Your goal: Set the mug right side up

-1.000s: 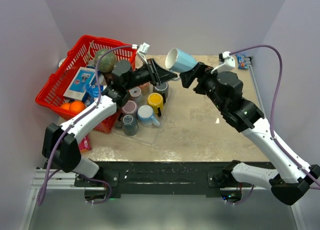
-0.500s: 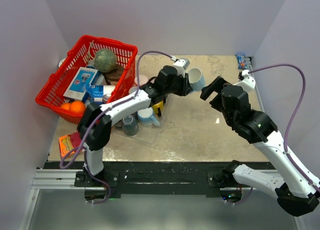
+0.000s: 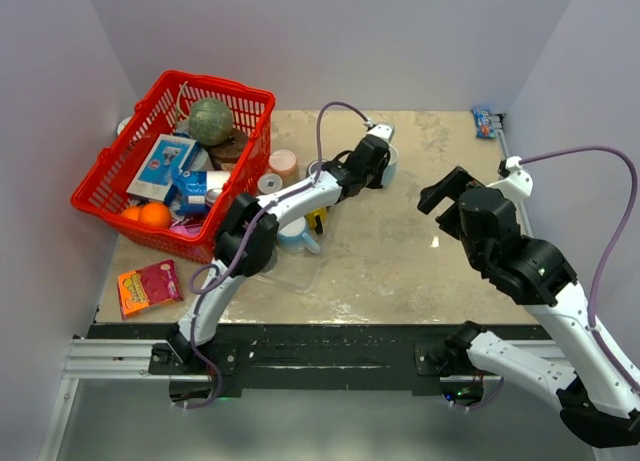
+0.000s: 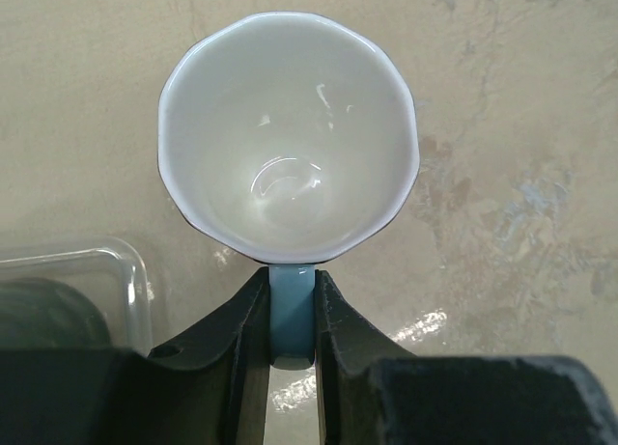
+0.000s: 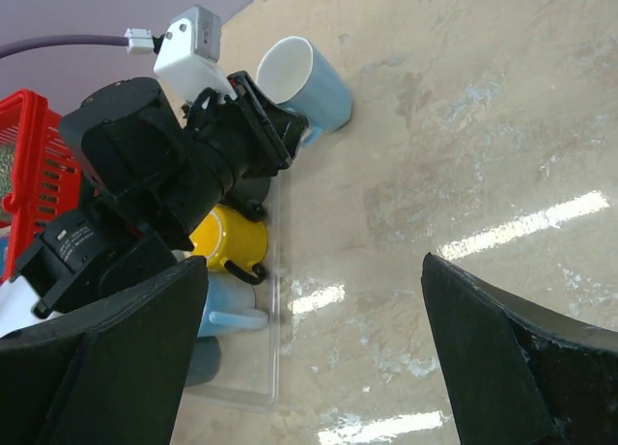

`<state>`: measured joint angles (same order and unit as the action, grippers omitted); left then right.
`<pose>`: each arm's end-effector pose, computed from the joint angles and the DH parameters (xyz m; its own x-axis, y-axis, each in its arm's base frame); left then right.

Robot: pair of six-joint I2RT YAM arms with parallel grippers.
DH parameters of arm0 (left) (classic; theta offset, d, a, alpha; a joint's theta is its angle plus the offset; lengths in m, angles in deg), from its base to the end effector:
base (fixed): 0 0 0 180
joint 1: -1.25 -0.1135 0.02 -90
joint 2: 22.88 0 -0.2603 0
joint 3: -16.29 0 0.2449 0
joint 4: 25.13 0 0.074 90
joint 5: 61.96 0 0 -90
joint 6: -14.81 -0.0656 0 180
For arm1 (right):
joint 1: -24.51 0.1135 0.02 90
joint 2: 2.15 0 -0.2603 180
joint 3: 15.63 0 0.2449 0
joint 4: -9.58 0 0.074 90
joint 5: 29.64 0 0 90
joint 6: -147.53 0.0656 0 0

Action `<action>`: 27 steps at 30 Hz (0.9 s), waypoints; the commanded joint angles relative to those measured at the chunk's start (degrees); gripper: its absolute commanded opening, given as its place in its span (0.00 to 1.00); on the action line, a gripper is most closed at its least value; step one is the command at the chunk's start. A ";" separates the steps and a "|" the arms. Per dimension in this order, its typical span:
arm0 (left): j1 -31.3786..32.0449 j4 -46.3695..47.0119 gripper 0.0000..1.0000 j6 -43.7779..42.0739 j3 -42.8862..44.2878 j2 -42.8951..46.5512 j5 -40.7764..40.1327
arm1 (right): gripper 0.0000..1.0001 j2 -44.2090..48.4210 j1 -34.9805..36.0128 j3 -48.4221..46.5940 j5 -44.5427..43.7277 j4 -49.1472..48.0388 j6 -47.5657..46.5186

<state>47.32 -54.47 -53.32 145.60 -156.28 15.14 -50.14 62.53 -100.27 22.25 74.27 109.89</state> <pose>0.3978 -0.3919 0.2092 -0.5681 0.0663 -0.8203 0.3892 0.8999 -0.1967 0.1456 0.0624 0.3940 -0.2701 0.5797 -0.7688 0.2594 0.8127 0.5217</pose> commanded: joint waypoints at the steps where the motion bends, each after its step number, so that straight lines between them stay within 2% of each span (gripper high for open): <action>1: 0.69 3.55 0.00 -2.09 4.84 -0.10 -7.13 | 0.96 1.75 0.13 1.02 -3.55 2.14 2.66; 7: 0.69 6.10 0.00 -2.01 5.28 -2.38 -6.69 | 0.96 2.11 0.13 1.72 -3.64 3.11 2.92; 16: 0.52 7.77 0.00 -0.16 10.81 -7.39 -6.16 | 0.96 1.58 0.12 1.81 -3.82 3.38 2.49; 19: 0.17 8.91 0.17 0.02 11.17 -7.92 -5.73 | 0.96 1.32 0.12 1.90 -3.73 3.29 2.40; 20: 0.08 9.09 0.32 0.02 11.34 -8.01 -5.20 | 0.96 1.06 0.12 1.99 -3.73 3.29 2.31; 21: -0.01 9.44 0.38 -0.77 11.43 -8.19 -4.59 | 0.96 0.97 0.21 1.99 -3.73 3.20 2.22; 27: -0.01 10.59 0.64 -2.71 11.87 -6.96 -3.44 | 0.98 -0.79 0.12 1.03 -3.03 2.50 0.11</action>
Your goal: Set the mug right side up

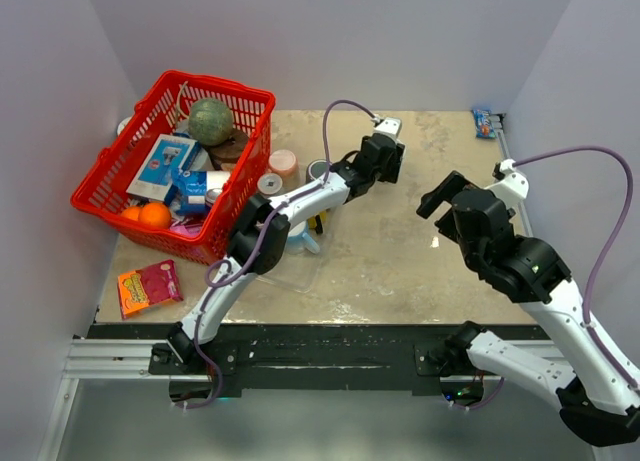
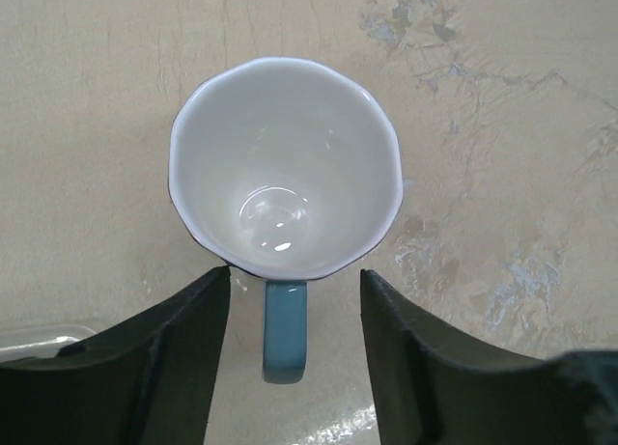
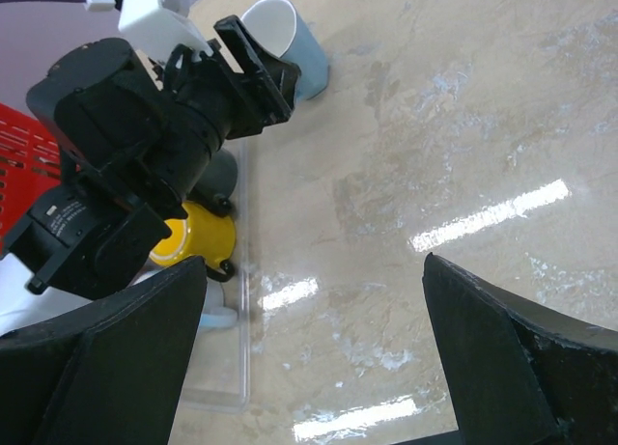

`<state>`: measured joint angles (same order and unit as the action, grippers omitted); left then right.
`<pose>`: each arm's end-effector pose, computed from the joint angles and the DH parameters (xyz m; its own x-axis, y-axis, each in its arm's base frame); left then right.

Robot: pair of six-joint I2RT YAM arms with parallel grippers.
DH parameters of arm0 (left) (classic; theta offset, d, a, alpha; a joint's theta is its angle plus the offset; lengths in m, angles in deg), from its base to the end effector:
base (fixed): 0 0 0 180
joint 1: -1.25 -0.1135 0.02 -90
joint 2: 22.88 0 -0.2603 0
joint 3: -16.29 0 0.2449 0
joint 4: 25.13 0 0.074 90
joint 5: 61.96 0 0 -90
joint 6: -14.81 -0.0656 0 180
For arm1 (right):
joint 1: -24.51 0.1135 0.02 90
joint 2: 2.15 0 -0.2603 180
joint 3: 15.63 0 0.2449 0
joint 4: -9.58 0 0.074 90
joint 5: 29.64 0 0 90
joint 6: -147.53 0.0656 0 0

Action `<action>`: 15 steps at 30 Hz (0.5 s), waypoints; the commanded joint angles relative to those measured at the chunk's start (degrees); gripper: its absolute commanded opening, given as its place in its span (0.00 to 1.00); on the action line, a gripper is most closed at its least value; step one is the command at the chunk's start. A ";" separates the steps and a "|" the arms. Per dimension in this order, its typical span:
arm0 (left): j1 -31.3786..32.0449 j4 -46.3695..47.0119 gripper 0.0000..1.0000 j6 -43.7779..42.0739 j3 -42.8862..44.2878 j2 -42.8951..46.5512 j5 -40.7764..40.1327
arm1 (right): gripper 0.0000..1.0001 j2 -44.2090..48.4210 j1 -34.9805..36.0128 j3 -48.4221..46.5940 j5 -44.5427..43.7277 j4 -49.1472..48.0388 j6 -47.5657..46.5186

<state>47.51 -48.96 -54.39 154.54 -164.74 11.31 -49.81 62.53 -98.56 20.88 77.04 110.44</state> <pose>0.4220 -0.4136 0.1958 -0.4808 0.0106 -0.8768 0.3685 0.9097 -0.1911 0.1439 0.0596 0.3809 -0.2942 0.5515 -0.7806 0.3037 0.8283 0.4708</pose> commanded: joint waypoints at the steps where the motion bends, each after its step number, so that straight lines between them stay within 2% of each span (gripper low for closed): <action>1: -0.21 5.25 0.66 -1.81 2.93 1.94 0.56 | 0.98 -1.47 0.21 -0.77 -1.56 -0.37 -0.52; 4: -0.21 5.26 0.77 -2.16 2.32 4.39 1.44 | 0.99 -1.91 0.13 -1.03 -1.12 -1.24 -1.14; 5: -0.21 5.34 0.92 -2.25 1.18 5.36 1.70 | 0.99 -2.00 0.12 -1.03 -0.95 -1.85 -1.49; 7: -0.20 6.04 0.97 -2.34 -0.84 9.05 1.88 | 0.99 -2.44 0.12 -1.12 -0.68 -2.56 -1.84; 12: -0.21 6.31 0.99 -3.30 -11.11 20.28 0.22 | 0.99 -3.67 0.13 -1.21 0.20 -5.11 -3.24; 15: -0.47 2.63 0.99 -2.70 -15.43 25.82 -5.05 | 0.99 -4.72 0.12 -1.30 0.99 -6.69 -4.21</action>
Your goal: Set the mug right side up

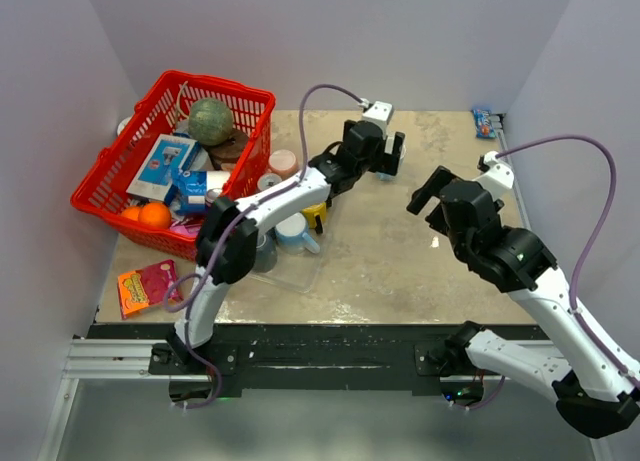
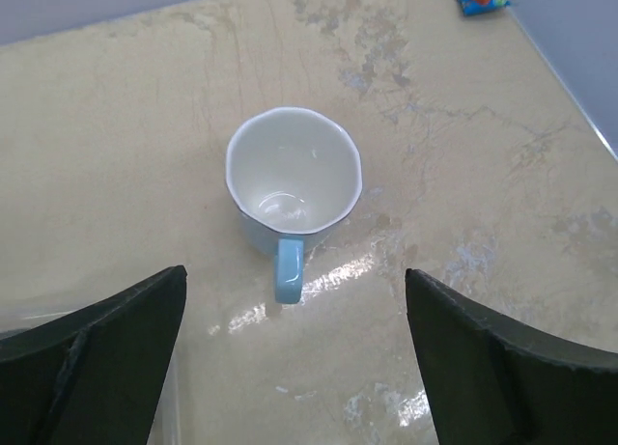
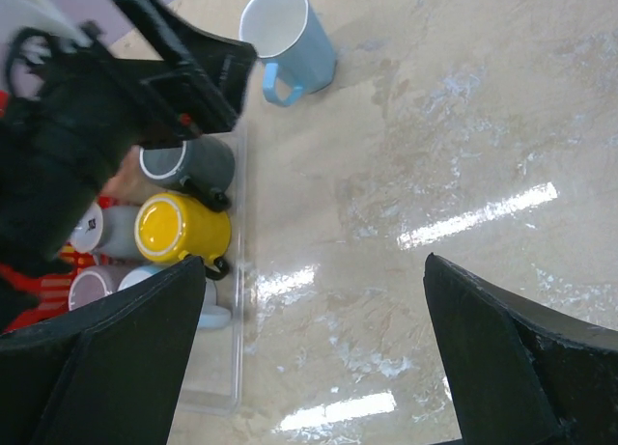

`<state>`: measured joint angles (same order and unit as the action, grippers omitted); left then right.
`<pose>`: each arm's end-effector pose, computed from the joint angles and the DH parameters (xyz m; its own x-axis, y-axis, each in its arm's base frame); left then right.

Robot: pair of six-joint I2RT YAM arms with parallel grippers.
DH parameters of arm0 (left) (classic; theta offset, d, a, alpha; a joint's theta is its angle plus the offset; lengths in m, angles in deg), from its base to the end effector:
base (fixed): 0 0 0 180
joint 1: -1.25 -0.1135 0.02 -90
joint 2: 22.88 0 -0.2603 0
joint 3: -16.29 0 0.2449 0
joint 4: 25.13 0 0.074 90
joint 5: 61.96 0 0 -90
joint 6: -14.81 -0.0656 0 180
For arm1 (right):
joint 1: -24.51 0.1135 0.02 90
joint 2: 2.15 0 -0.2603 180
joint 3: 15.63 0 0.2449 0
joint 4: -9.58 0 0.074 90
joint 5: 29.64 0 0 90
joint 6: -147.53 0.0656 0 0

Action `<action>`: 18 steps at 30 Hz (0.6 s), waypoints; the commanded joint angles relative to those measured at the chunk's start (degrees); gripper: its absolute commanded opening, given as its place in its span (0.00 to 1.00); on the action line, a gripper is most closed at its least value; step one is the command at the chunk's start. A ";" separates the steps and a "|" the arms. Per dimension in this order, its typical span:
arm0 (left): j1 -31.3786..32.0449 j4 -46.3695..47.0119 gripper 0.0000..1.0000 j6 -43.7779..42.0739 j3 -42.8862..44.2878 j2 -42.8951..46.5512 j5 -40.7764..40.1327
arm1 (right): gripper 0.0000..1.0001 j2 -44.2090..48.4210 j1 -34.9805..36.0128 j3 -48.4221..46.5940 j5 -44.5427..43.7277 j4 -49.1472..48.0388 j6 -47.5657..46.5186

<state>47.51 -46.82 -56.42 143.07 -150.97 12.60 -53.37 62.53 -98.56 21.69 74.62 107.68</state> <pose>0.3941 -0.3865 0.2591 -0.4253 -0.0041 -0.9050 0.4120 0.8895 -0.1977 0.1591 0.0724 0.3763 -0.3308 0.5022 -0.7990 0.2877 0.8600 0.4215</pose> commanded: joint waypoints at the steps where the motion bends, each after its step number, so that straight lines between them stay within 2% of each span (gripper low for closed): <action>1: -0.56 -2.39 0.99 -0.48 -4.57 13.21 -7.31 | 0.99 -1.42 0.12 -1.21 0.61 -4.96 -1.89; 4: -2.13 -8.02 0.99 2.06 -7.38 17.87 -10.31 | 0.99 -2.56 0.13 0.02 3.86 -9.52 -6.10; 9: -7.76 -10.69 0.99 6.54 -17.30 29.61 -8.56 | 0.99 -5.72 0.12 3.96 15.09 -21.30 -11.91; 12: -9.96 -7.71 0.99 4.45 -24.25 38.31 -6.88 | 0.98 -9.66 0.30 7.13 23.53 -30.88 -14.11; 14: -10.40 -4.98 0.99 2.60 -28.55 42.55 -6.88 | 0.96 -13.53 0.39 7.93 32.14 -35.88 -15.95; 16: -10.58 -3.40 0.99 -0.39 -30.93 48.01 -6.79 | 0.94 -20.80 1.00 6.62 38.03 -37.48 -17.36; 18: -11.01 -3.39 0.99 -2.14 -33.05 51.95 -6.71 | 0.93 -25.31 3.63 3.91 38.59 -38.11 -20.87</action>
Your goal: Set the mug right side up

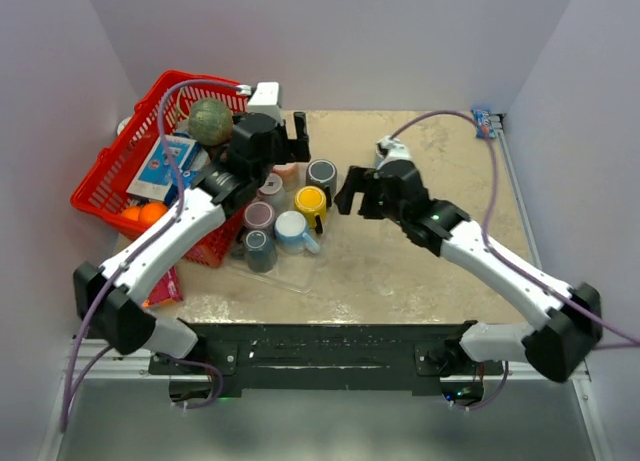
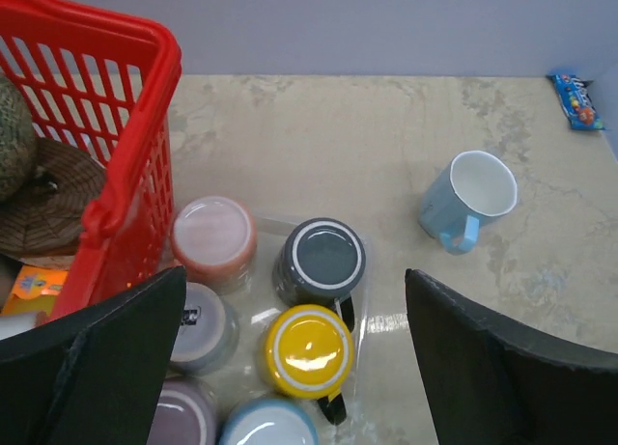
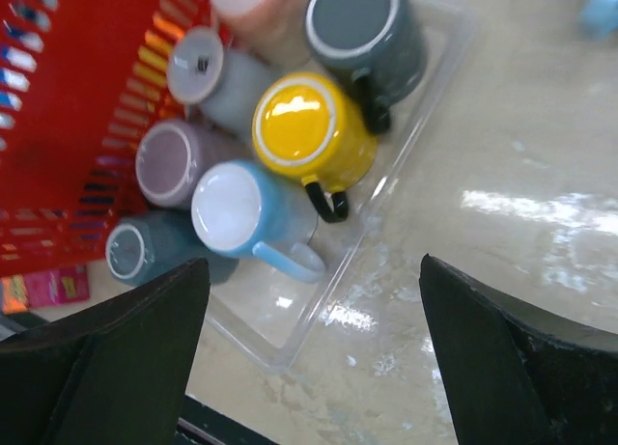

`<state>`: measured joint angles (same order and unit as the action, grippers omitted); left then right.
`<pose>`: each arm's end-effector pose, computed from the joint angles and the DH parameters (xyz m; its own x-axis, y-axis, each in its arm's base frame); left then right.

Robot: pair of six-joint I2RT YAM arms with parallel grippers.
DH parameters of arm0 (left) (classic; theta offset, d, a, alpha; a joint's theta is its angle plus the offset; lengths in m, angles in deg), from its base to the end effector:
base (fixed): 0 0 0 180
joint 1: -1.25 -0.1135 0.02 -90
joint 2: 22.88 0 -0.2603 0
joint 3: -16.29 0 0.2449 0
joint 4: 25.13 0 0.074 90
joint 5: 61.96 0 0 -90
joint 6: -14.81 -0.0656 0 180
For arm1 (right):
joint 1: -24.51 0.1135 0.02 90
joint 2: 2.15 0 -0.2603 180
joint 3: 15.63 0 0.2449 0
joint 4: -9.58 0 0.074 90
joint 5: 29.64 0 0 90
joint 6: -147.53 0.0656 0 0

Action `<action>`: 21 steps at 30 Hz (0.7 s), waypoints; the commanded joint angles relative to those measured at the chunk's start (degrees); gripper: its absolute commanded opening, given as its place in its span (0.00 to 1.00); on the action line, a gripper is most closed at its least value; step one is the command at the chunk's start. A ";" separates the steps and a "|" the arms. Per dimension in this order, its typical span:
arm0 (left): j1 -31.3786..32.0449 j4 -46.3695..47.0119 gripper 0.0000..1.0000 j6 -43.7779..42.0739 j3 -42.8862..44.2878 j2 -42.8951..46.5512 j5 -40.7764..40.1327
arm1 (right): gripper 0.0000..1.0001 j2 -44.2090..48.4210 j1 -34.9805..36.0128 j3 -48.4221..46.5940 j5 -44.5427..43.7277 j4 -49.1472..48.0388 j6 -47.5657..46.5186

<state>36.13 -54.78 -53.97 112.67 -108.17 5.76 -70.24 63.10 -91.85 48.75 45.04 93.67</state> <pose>0.3150 -0.1893 0.3772 -0.3282 -0.1795 -0.9274 0.1239 0.9651 -0.2306 0.2334 0.1694 0.3262 -0.5677 0.2860 -0.7719 -0.1689 0.8773 0.4493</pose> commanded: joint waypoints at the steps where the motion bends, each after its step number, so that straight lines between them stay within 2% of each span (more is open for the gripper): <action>1: 0.28 3.78 0.99 -5.04 -3.09 10.23 -0.04 | 0.93 -12.63 4.29 -3.61 11.53 -8.79 -8.18; 3: 0.11 1.94 0.99 -6.17 -3.53 12.69 -0.74 | 0.93 -16.17 7.02 -5.62 10.57 -9.50 -10.91; 8: 0.02 -0.35 0.99 -7.94 -4.85 17.34 -1.01 | 0.89 -24.79 7.73 -8.18 13.18 -11.52 -14.15; 16: 0.02 0.96 0.99 -9.35 -9.77 21.84 0.40 | 0.84 -29.20 8.61 -10.03 17.68 -10.56 -23.20; 21: 0.02 1.66 0.99 -9.52 -9.07 21.22 2.42 | 0.75 -32.79 8.70 -12.75 19.18 -6.43 -29.28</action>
<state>36.37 -55.32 -61.84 102.98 -87.65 6.44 -100.67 71.44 -100.49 65.33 36.58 71.64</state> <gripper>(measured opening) 0.992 0.774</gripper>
